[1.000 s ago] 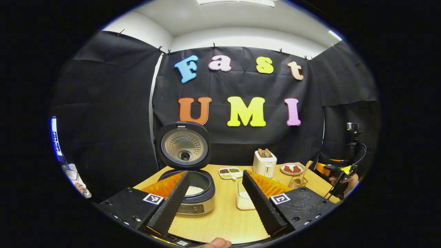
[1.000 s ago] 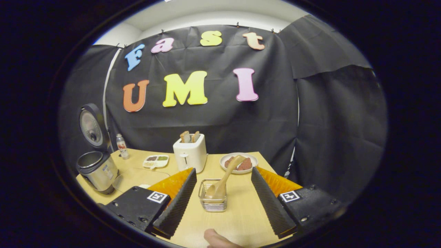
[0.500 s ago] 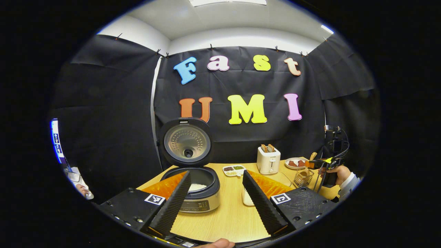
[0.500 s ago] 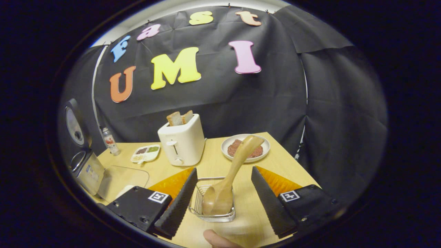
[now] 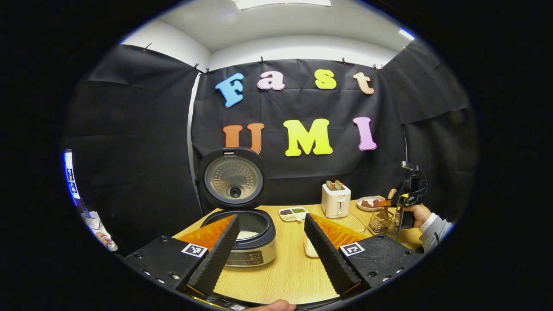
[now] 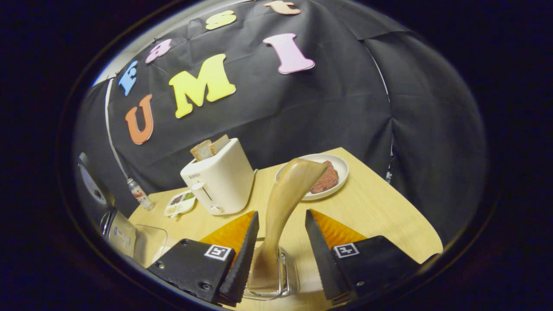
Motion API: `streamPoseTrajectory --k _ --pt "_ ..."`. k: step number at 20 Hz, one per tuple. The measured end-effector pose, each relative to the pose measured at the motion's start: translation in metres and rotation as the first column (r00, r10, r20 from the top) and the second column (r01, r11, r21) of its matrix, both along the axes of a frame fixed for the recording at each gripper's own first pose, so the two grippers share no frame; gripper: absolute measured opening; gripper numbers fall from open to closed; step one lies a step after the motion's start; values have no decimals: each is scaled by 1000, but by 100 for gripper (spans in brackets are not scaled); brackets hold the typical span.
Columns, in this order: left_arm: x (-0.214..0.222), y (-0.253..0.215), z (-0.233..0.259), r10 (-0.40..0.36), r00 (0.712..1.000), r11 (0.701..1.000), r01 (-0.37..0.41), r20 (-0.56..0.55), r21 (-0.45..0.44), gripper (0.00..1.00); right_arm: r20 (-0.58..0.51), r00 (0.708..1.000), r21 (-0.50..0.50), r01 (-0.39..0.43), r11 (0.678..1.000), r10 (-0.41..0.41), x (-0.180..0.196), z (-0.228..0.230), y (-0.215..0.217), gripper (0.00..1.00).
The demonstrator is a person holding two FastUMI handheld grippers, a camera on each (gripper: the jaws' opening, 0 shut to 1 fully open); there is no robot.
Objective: Close the left gripper, press the button to open the rice cooker; take a wooden spoon from the chopstick holder with the right hand, scoop a spoonful of rice and pour it into the rice cooker, then put the wooden spoon back into the chopstick holder.
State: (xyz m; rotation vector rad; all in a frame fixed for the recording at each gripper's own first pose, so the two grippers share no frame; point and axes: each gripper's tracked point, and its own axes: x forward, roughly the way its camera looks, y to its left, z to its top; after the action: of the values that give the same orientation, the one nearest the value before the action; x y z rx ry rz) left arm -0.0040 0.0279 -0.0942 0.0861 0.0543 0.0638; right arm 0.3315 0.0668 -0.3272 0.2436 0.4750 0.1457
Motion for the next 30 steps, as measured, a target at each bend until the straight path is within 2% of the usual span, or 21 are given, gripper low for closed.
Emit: streamPoseTrajectory --k 1,2,3,4,5,10,18,26,30 --pt "-1 -2 0 -6 1000 1000 6 -2 -3 96 6 1000 11 -11 1000 11 0 3 3 53" --pt "0 -1 -2 -10 1000 1000 10 -4 -5 96 22 999 30 -27 999 26 -1 8 10 50" --pt "-2 -1 -2 -11 1000 1000 11 -8 -7 96 34 999 63 -18 998 16 0 13 13 36" --pt "-4 2 -2 -10 1000 1000 10 -8 -9 96 44 998 88 -43 995 39 -6 23 20 22" --pt "-6 3 -1 -9 1000 1000 9 -7 -11 96 66 997 67 -44 997 40 -6 24 18 15" --pt "-17 6 3 -25 1000 999 25 2 -21 96 201 979 -8 -25 1000 26 -21 77 17 11" --pt "-30 3 4 -62 998 998 63 11 -31 96 307 949 -96 -48 994 75 -66 147 41 11" --pt "-49 19 -7 -47 999 999 47 -3 -15 96 349 920 -165 -126 978 177 -107 171 121 11" --pt "-55 32 -12 -33 999 999 33 -3 -24 96 358 903 -187 -181 966 238 -117 164 175 11"
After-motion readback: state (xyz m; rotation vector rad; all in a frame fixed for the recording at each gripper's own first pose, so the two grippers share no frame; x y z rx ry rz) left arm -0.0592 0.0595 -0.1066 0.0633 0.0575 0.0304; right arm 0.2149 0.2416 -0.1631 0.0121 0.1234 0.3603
